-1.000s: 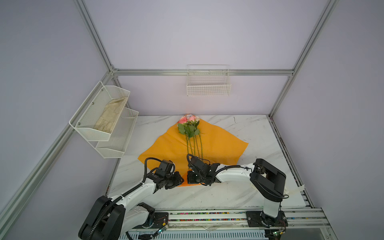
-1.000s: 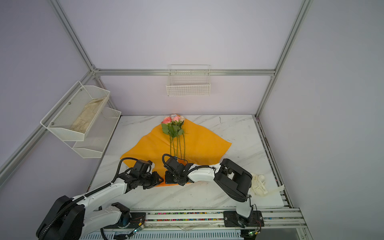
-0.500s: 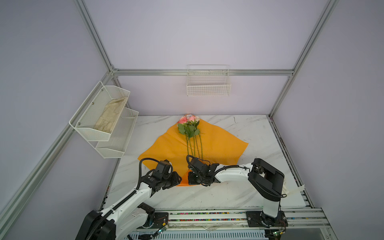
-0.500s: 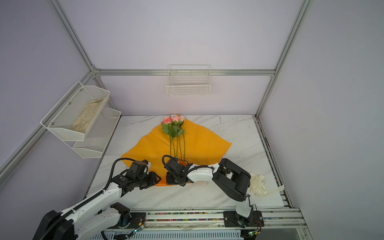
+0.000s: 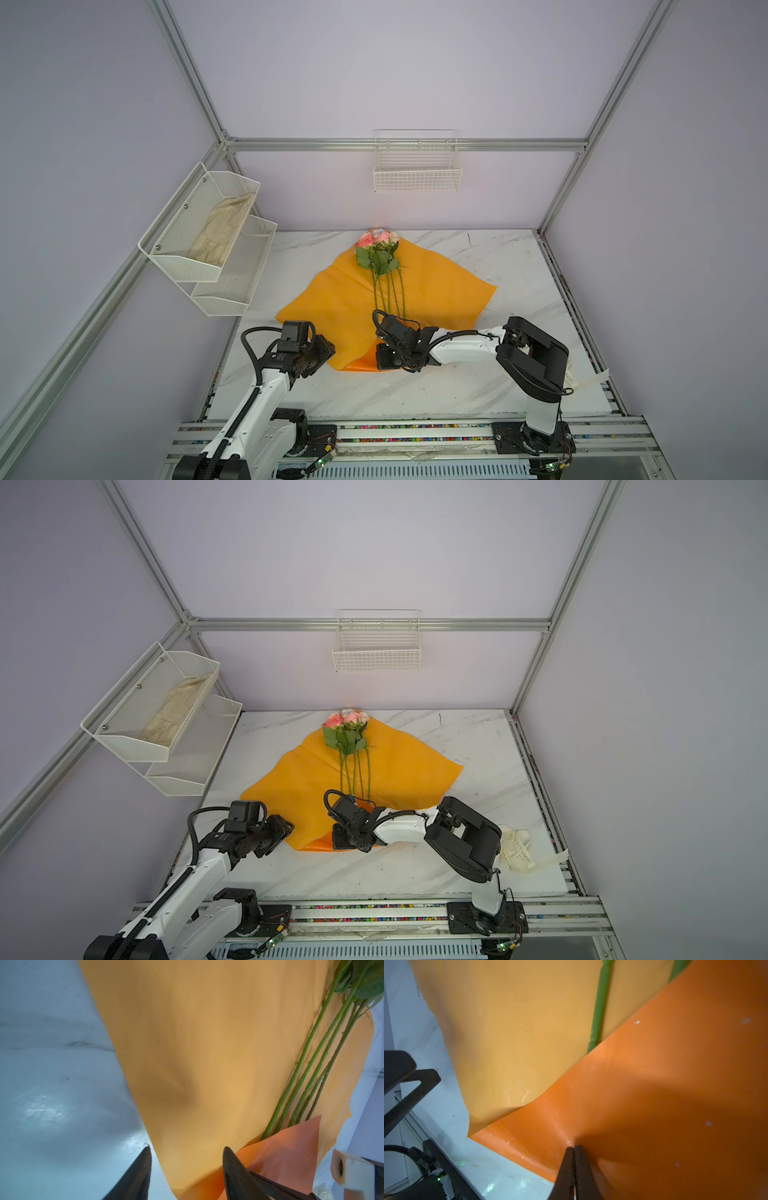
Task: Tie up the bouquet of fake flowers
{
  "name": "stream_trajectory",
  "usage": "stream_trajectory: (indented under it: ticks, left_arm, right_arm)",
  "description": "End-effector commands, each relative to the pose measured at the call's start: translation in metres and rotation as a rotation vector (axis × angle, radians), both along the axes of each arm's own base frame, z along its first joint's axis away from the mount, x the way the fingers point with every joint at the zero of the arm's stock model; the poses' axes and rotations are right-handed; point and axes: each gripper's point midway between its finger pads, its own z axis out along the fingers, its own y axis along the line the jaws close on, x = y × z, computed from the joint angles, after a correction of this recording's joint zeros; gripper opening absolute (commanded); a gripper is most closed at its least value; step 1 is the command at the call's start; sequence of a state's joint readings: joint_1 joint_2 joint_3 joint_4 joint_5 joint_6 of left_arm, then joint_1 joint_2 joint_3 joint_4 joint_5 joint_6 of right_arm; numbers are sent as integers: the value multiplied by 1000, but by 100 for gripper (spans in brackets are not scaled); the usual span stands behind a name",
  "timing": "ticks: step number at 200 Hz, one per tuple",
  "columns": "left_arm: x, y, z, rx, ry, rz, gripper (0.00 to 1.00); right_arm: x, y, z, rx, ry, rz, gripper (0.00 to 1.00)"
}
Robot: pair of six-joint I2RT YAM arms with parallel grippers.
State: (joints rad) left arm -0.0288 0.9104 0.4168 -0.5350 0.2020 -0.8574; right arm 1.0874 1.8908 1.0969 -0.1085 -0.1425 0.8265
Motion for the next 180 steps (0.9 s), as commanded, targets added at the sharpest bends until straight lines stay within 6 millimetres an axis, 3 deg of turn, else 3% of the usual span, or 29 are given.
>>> stream_trajectory:
  ticks: [1,47,120,180]
  left_arm:
    - [5,-3,-5,-72,-9,14,54]
    - [13,-2,-14,-82,12,24,55]
    - [-2,15,-30,-2,101,73,66]
    - [11,-18,-29,-182,18,-19,70]
  right_arm:
    - [-6,-23,-23,-98,27,-11,7]
    - [-6,-25,-28,-109,32,-10,8]
    - [-3,-26,-28,-106,36,-18,8]
    - [-3,-26,-30,-108,37,-15,8]
